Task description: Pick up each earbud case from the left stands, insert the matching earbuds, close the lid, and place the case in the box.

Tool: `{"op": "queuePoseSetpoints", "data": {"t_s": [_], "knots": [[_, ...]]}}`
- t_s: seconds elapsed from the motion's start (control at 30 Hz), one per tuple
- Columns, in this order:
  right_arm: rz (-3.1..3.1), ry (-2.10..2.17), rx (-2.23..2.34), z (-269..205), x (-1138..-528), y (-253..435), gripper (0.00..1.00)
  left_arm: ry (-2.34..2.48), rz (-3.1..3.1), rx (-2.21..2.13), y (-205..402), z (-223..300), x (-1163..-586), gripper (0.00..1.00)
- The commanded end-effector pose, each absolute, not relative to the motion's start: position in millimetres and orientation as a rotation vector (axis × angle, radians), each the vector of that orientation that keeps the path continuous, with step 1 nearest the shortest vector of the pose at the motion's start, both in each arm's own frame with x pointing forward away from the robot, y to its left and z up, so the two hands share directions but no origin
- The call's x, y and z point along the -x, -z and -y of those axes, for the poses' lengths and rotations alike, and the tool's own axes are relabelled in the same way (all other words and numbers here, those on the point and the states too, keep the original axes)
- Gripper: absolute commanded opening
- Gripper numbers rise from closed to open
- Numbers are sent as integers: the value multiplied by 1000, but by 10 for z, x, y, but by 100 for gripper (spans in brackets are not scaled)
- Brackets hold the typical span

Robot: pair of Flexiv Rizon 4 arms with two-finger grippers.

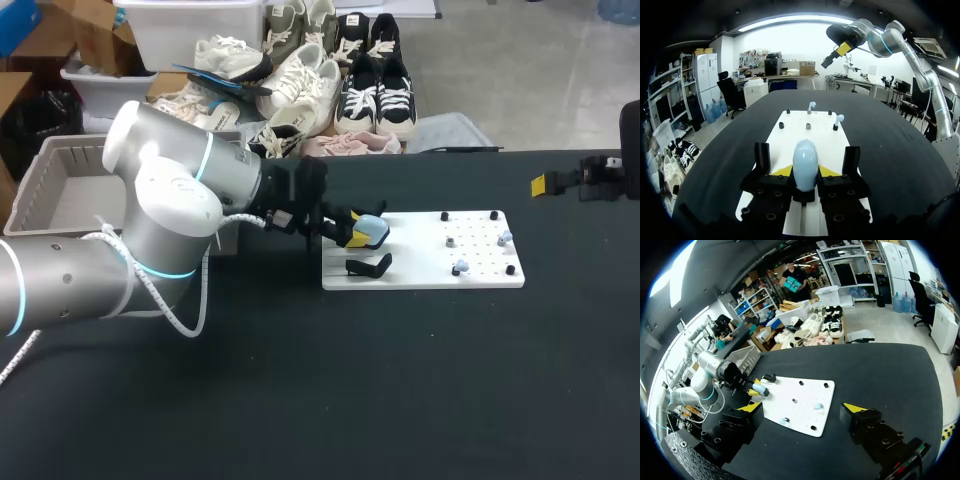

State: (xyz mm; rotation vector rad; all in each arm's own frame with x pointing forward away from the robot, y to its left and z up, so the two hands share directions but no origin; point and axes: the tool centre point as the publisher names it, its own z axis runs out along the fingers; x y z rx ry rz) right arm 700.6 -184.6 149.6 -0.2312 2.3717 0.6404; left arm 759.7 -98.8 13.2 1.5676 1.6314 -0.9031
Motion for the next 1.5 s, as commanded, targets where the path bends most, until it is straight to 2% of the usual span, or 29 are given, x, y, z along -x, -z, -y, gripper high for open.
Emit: {"op": "queuePoseSetpoints", "data": {"t_s": [0.03, 0.77, 1.2, 1.5], "knots": [[-2372, -642, 233, 1849, -7011, -1492, 100, 910, -1630, -1569, -120, 1008, -7623, 0], [-2377, -668, 261, 1821, -7047, -1450, 100, 941, -1515, -1536, -400, 1005, -7732, 0], [-2359, -817, 440, 1217, -7286, -1188, 100, 854, -1544, -1573, -829, 1248, -7780, 0], [-2343, -908, 606, 777, -7524, -1114, 100, 838, -1527, -1575, -887, 1447, -7822, 0]]}}
